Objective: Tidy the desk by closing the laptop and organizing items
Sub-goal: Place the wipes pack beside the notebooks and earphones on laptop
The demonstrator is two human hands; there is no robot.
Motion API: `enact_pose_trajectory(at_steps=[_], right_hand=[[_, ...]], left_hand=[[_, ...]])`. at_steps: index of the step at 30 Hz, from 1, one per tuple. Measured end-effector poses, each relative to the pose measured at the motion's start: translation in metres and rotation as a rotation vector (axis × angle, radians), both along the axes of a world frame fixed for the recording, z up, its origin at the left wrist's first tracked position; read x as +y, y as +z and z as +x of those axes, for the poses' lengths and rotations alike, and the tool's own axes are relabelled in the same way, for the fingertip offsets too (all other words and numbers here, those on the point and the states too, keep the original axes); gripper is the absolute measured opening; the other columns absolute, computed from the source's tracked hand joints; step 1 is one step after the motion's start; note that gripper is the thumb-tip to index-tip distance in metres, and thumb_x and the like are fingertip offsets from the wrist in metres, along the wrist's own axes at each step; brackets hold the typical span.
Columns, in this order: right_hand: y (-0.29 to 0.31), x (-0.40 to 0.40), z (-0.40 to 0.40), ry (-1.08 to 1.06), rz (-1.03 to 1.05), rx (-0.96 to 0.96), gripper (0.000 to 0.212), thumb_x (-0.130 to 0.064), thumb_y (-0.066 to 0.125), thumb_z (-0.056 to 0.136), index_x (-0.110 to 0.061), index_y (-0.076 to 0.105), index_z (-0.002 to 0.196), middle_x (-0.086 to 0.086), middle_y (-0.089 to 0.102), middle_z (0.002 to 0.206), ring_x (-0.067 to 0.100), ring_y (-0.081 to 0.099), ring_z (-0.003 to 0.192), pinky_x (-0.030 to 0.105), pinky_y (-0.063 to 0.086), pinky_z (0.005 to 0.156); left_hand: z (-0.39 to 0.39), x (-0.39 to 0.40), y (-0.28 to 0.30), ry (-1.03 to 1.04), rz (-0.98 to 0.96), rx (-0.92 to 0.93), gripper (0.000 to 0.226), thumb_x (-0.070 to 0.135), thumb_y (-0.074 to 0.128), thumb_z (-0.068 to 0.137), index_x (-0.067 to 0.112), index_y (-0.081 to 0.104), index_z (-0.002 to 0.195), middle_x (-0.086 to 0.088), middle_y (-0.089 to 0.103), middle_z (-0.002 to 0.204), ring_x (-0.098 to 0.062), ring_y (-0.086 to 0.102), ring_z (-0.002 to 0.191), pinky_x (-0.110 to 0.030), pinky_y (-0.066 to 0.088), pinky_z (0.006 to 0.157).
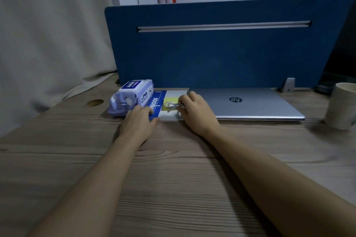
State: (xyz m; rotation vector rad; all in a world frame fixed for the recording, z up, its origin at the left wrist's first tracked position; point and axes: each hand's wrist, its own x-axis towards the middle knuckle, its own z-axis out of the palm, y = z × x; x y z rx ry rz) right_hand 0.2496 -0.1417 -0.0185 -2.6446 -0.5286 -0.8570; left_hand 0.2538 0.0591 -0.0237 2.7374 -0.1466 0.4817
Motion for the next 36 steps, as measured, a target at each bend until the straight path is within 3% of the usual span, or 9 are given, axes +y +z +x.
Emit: enact_pose_trajectory(at_steps=[8,13,19,25,30,36], right_hand=[[-0.009,0.004,0.015,-0.062,-0.104,0.000,0.026,-0.038,0.056,0.091,-0.020,0.058,0.111,0.003,0.058,0.113,0.027,0.052,0.101,0.036,0.034,0.078],[-0.009,-0.003,0.005,-0.064,-0.081,0.041,0.041,-0.044,0.059,0.088,-0.023,0.055,0.124,0.002,0.056,0.119,0.026,0.050,0.108,0.038,0.036,0.083],[-0.009,-0.039,-0.028,-0.060,0.015,0.169,0.059,-0.040,0.068,0.085,-0.014,0.047,0.134,0.010,0.049,0.127,0.032,0.047,0.115,0.042,0.043,0.097],[-0.011,-0.083,-0.079,-0.130,0.099,0.216,0.056,-0.036,0.065,0.088,-0.008,0.049,0.134,0.013,0.049,0.126,0.033,0.049,0.118,0.039,0.042,0.101],[-0.013,-0.119,-0.131,-0.177,0.134,0.247,0.053,-0.039,0.065,0.088,-0.010,0.049,0.129,0.012,0.047,0.123,0.031,0.054,0.108,0.032,0.043,0.092],[-0.012,-0.153,-0.197,-0.217,0.191,0.321,0.061,-0.043,0.067,0.086,-0.011,0.046,0.135,0.012,0.044,0.133,0.030,0.050,0.118,0.032,0.039,0.102]], left_hand=[[0.001,0.002,-0.001,-0.003,-0.017,0.004,0.043,0.041,0.062,0.091,0.017,0.060,0.127,-0.009,0.053,0.130,-0.029,0.050,0.120,-0.047,0.048,0.096],[-0.002,0.002,0.001,-0.024,-0.025,0.010,0.045,0.038,0.062,0.091,0.014,0.059,0.128,-0.011,0.053,0.131,-0.031,0.051,0.120,-0.048,0.047,0.097],[-0.019,0.000,0.001,0.002,-0.011,0.028,0.047,0.032,0.060,0.091,0.012,0.052,0.132,-0.015,0.048,0.134,-0.037,0.050,0.119,-0.048,0.047,0.095],[-0.055,-0.003,0.002,0.047,0.039,0.005,0.042,0.031,0.057,0.091,0.017,0.050,0.131,-0.013,0.044,0.134,-0.036,0.042,0.120,-0.047,0.042,0.093],[-0.099,-0.036,0.000,-0.112,0.069,-0.047,0.037,0.031,0.058,0.091,0.018,0.055,0.126,-0.009,0.049,0.128,-0.031,0.045,0.118,-0.045,0.044,0.097],[-0.154,-0.095,-0.001,-0.278,0.090,-0.074,0.034,0.038,0.055,0.090,0.022,0.057,0.120,-0.004,0.052,0.120,-0.026,0.047,0.116,-0.042,0.047,0.093]])
